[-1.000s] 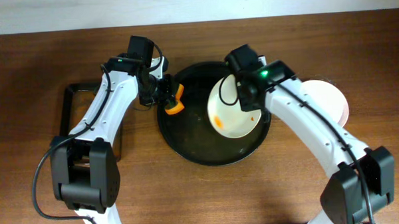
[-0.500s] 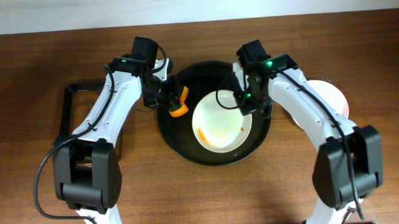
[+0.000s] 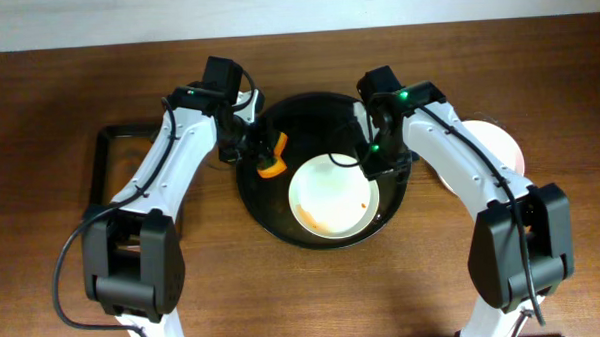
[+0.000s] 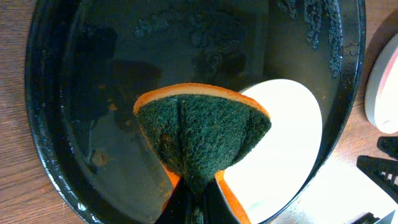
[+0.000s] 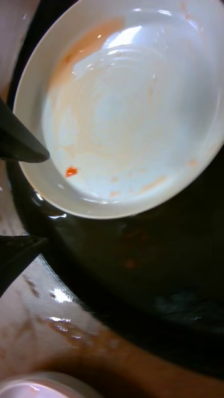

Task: Clean dirty plates on tray and stack at the side
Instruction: 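Scrub the tilted plate's underside with the sponge in the left gripper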

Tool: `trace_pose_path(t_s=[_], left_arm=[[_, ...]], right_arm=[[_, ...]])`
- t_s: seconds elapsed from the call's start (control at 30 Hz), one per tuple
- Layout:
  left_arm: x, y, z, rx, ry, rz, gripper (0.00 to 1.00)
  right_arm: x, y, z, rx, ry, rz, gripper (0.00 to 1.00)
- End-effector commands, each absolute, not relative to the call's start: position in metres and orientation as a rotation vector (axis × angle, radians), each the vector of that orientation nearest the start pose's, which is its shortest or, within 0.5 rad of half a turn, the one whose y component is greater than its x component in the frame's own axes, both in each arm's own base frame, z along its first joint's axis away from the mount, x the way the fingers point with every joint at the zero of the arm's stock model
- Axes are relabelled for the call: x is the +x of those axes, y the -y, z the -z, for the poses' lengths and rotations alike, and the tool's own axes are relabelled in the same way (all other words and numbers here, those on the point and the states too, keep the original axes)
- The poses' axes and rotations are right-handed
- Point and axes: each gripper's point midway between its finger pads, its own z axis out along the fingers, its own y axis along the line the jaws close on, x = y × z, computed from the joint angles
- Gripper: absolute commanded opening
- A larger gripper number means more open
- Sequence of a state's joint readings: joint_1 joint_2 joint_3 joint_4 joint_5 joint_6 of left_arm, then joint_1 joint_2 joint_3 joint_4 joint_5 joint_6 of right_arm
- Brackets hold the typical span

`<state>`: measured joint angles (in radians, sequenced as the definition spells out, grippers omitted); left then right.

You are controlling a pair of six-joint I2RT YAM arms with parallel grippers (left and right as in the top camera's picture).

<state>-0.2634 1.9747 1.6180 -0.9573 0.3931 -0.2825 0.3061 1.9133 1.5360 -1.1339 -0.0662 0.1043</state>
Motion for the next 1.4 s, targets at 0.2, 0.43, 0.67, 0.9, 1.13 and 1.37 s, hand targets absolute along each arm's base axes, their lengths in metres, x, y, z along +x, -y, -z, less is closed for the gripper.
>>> trace_pose_path(t_s=[0.2,0.43,0.67,0.9,1.13,1.37], left_arm=[[0.379,0.25,-0.111,0.403,-2.855,0.72,0.01],[0.355,0.317,-0.09,0.612,-2.817,0.782,0.01],[0.335,0.357,-0.053,0.719,-2.826,0.749,0.01],[0.313,0.371,-0.026,0.759,-2.888,0.695,0.01],[0.317,0.356,0.008,0.697,-2.94,0.455,0.01],[0.305,0.344,0.045,0.697,-3.043,0.398,0.01]], right_arm=[[0.351,-0.09,-0.067,0.229,-3.124,-0.12,0.28],[0.363,-0.048,-0.085,0.41,-3.073,-0.306,0.28],[0.356,-0.038,-0.085,0.392,-3.101,-0.298,0.28],[0.356,-0.037,-0.085,0.395,-3.101,-0.299,0.27],[0.355,-0.037,-0.085,0.397,-3.106,-0.298,0.27],[0.353,-0.037,-0.085,0.399,-3.112,-0.298,0.27]])
